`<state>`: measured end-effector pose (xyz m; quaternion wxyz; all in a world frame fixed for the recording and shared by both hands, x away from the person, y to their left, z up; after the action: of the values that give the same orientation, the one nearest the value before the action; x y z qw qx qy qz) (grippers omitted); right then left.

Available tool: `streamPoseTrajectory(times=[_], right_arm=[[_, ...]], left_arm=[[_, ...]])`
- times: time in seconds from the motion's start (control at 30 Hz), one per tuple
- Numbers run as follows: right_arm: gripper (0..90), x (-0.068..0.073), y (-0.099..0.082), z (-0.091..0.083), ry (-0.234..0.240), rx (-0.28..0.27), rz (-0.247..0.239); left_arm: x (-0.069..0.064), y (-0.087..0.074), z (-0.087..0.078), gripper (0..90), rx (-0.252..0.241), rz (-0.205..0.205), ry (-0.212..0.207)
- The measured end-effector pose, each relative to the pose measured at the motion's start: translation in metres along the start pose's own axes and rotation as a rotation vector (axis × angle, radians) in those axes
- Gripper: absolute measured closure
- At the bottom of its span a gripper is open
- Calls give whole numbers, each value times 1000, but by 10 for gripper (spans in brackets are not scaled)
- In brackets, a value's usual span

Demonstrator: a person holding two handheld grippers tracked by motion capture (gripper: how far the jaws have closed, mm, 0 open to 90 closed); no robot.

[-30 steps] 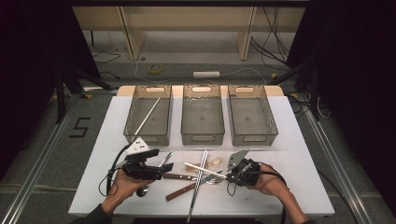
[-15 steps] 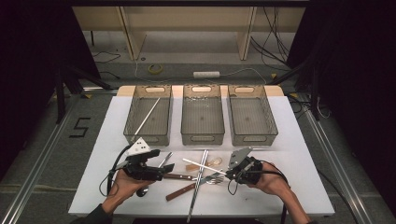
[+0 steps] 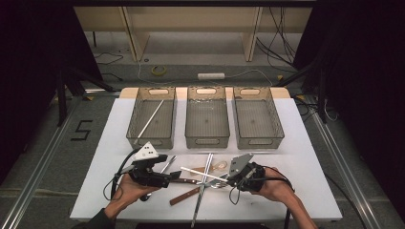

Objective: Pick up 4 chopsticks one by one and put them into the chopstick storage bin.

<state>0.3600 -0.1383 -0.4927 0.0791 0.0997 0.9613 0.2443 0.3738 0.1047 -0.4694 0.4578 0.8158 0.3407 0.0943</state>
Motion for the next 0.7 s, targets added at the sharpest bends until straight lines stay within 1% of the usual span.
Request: streamPoseTrajectory(times=[0.03,0.07,0.1,0.13,0.17,0.27,0.3,0.33,0.4,0.5,0.53,0.57,0.6,0.63,0.7], right_arm=[[862,1,1,0,0,2,-2],[862,1,1,0,0,2,-2],[862,2,2,0,2,6,-8],[862,2,2,0,2,6,-8],[862,4,3,1,8,8,-8],[862,5,4,1,8,14,-13],[862,7,7,2,8,11,-19],[862,7,7,3,9,11,-22],[861,8,9,3,11,15,-28],[862,10,10,3,13,19,-26],[862,11,11,3,8,18,-38],[862,12,12,3,10,22,-37],[862,13,13,4,12,13,-46],[862,14,13,3,10,28,-46],[862,15,15,3,14,26,-55]], left_arm=[[0,0,0,189,0,0,0],[-1,0,1,189,8,5,-4],[-4,0,2,189,24,19,-11],[-4,0,2,188,24,19,-11],[-7,2,2,188,34,27,-21],[-9,4,1,187,39,38,-28],[-11,5,1,187,50,46,-35],[-14,6,1,187,68,63,-42],[-16,6,2,187,77,71,-45],[-22,5,5,187,119,96,-56],[-24,4,6,188,142,117,-57],[-26,4,7,188,151,125,-56],[-26,4,7,189,151,125,-56],[-28,4,7,190,160,133,-60],[-31,4,8,196,171,147,-62]])
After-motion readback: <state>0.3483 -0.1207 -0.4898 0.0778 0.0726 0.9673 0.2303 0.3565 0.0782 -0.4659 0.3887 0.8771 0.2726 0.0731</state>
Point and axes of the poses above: each handheld gripper's, and its own axes: z roughly forward along the jaws, y roughly out of its top, x roughly to its left, the point moved 7 cm from there along z, roughly forward along the jaws, and after that the axes turned 1 degree about y, right-handed, at the moved point
